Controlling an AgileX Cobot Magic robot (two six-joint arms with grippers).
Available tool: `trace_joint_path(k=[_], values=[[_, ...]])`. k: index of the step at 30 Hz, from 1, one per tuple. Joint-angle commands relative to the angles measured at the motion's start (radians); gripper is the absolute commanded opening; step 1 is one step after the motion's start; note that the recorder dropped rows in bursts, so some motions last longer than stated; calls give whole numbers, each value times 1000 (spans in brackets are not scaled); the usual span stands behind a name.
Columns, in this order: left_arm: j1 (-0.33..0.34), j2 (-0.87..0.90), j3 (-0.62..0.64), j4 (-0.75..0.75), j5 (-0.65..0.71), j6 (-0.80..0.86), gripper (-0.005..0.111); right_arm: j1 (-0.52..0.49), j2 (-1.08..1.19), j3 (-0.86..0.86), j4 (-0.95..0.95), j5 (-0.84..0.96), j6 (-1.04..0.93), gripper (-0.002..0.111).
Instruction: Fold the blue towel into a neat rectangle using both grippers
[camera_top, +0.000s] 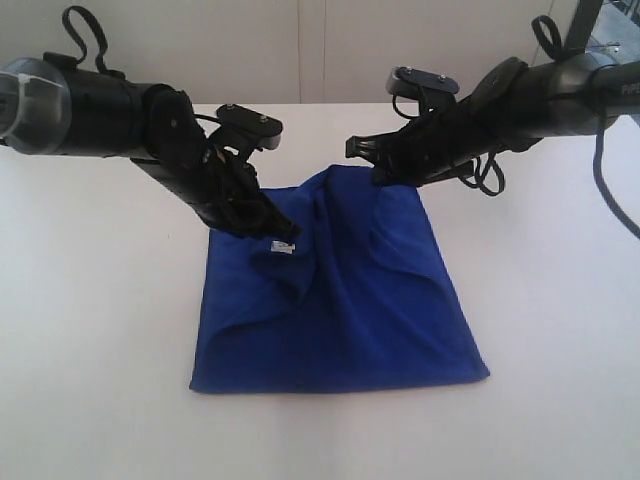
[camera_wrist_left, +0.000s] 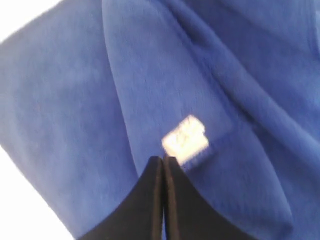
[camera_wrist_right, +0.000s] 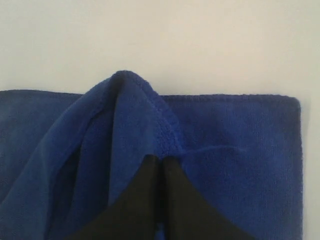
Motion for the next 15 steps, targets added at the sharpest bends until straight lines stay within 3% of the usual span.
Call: trace_joint_path(k=[1,10,15], values=[[-1,51,-75,-26,35,-11,0,-1,-9,-3,-11,0,-16,0],[-41,108,-119,-57,44,25,0,-1,-9,-3,-25,0,-16,0],[-66,111,-119,-57,4,26,17,-1,-9,-3,-29,0,-16,0]])
